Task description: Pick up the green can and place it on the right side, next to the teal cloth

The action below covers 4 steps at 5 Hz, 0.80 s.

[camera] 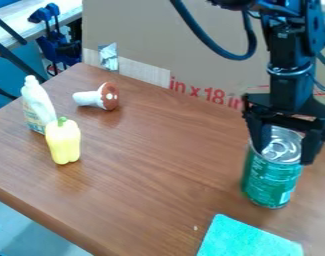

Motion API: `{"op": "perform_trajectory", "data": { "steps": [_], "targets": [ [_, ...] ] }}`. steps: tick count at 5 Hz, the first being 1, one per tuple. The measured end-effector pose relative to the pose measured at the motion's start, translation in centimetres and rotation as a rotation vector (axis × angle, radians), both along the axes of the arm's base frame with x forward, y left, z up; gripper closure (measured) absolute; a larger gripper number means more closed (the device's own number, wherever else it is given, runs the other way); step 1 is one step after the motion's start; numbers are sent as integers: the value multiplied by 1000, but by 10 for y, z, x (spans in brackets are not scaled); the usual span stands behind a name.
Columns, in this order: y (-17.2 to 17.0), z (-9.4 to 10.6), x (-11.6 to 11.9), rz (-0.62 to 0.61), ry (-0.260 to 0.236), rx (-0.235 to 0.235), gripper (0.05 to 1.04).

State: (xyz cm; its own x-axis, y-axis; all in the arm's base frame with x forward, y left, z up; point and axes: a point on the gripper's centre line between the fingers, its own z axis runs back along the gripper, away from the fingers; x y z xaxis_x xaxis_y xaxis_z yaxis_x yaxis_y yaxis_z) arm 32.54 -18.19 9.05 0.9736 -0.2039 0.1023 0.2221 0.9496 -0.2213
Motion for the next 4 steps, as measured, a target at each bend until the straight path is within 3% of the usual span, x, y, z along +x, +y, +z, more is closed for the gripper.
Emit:
{"op": "perform_trajectory", "data": {
  "steps": [1, 2, 3, 4],
  "targets": [
    [-16, 1, -4, -27, -19, -23, 81],
    [-34, -1, -11, -72, 3, -33, 82],
    [-37, 2, -23, -91, 4, 4, 82],
    [-22, 12, -59, -18, -4, 101, 82]
  ]
}}
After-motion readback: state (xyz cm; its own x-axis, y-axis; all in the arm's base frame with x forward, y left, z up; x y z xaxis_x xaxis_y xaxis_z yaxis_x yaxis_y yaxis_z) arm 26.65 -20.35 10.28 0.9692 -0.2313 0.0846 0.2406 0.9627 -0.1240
